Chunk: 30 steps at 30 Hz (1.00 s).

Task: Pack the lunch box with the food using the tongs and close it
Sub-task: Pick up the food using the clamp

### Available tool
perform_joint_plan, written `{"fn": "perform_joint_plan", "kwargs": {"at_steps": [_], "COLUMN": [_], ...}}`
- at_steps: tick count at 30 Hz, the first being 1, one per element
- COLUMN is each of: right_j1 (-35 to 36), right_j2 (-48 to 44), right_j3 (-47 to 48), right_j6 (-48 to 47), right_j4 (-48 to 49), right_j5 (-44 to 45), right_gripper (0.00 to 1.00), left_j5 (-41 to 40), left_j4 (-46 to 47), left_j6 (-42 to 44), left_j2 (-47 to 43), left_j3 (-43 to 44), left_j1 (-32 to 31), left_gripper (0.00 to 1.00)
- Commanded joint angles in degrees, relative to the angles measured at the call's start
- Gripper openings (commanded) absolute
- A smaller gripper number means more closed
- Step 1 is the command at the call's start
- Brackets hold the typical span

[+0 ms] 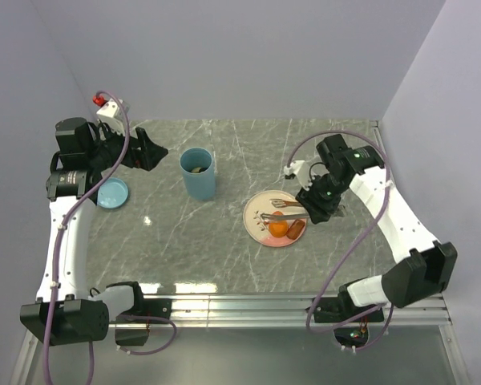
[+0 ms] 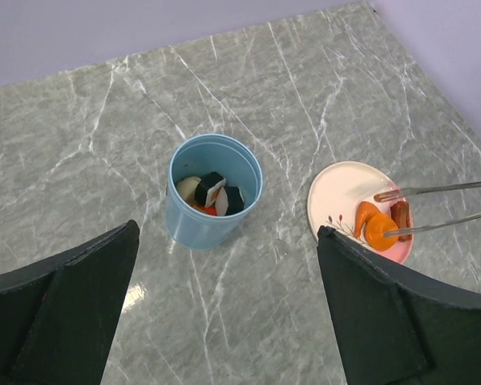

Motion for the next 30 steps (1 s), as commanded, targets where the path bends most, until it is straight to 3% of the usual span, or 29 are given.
{"fn": "perform_joint_plan", "kwargs": {"at_steps": [1, 17, 30], "right_j1": [-0.9, -0.8, -0.2], "right_j2": [-4.9, -7.4, -4.9], "right_j3": [-1.8, -9.6, -10.7], "right_j6": [-3.1, -0.7, 0.9], "right_j4": [-3.2, 2.5, 5.6], "right_j5": [1.9, 5.6, 6.9], "right_gripper": [0.55, 0.58, 0.53], "left_j5": [1.3, 1.6, 1.4], "left_j4": [1.4, 1.4, 1.7], "left_j6": [0.3, 0.3, 0.0], "left_j2": [-2.4, -2.7, -1.9], "left_j3": [-0.9, -1.1, -1.0], "left_j1": [0.1, 0.1, 0.1], "left_gripper": [0.99, 1.0, 0.99]}}
